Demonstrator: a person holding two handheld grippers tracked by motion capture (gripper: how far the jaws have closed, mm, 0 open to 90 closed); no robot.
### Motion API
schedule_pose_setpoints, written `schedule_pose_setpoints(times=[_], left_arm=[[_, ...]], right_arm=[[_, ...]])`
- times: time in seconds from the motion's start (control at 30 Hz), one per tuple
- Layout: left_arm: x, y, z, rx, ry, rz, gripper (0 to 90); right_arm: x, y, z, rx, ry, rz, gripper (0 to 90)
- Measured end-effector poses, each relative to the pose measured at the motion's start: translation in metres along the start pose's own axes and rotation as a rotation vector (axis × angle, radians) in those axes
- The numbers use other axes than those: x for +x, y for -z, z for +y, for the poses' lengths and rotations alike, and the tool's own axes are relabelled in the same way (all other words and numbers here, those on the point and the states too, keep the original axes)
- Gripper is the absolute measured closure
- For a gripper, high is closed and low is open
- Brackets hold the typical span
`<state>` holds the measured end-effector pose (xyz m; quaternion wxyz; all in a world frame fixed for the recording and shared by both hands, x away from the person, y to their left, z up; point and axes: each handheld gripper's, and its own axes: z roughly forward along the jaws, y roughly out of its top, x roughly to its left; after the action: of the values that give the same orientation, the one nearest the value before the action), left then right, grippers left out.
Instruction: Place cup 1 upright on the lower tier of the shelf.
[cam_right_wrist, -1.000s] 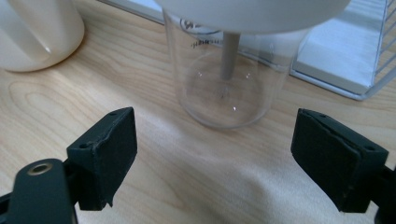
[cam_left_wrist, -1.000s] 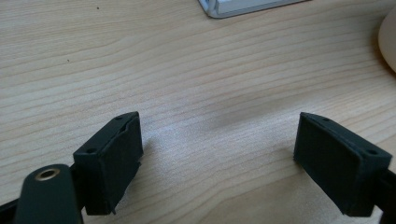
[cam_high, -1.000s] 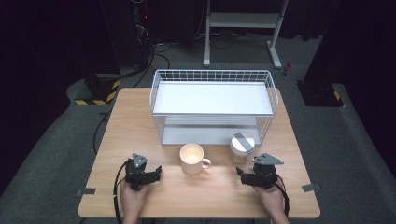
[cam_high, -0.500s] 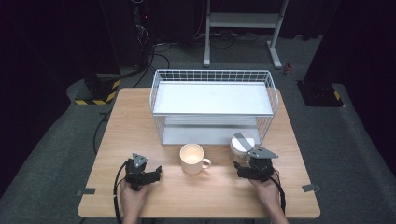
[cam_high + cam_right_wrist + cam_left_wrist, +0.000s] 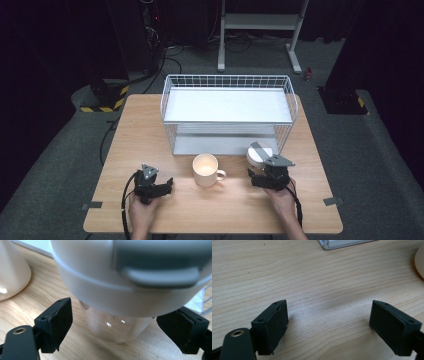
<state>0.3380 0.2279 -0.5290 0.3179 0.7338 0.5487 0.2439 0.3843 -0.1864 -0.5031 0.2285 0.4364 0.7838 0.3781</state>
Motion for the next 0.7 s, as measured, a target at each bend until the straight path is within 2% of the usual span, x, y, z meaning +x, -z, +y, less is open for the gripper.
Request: schedule_pose_setpoints(times=[0.2,0.7], left_arm=[[0.000,0.000,0.000,0.001,0.000,0.000,15.7],[0.000,0.000,0.000,0.002,0.002,0.001,15.6]], right_arm=[[0.000,-0.005,0.001,-0.008,-0.028,-0.002,13.3],[0.001,-0.014,0.008,-0.030,-0.041,-0.016,13.6]])
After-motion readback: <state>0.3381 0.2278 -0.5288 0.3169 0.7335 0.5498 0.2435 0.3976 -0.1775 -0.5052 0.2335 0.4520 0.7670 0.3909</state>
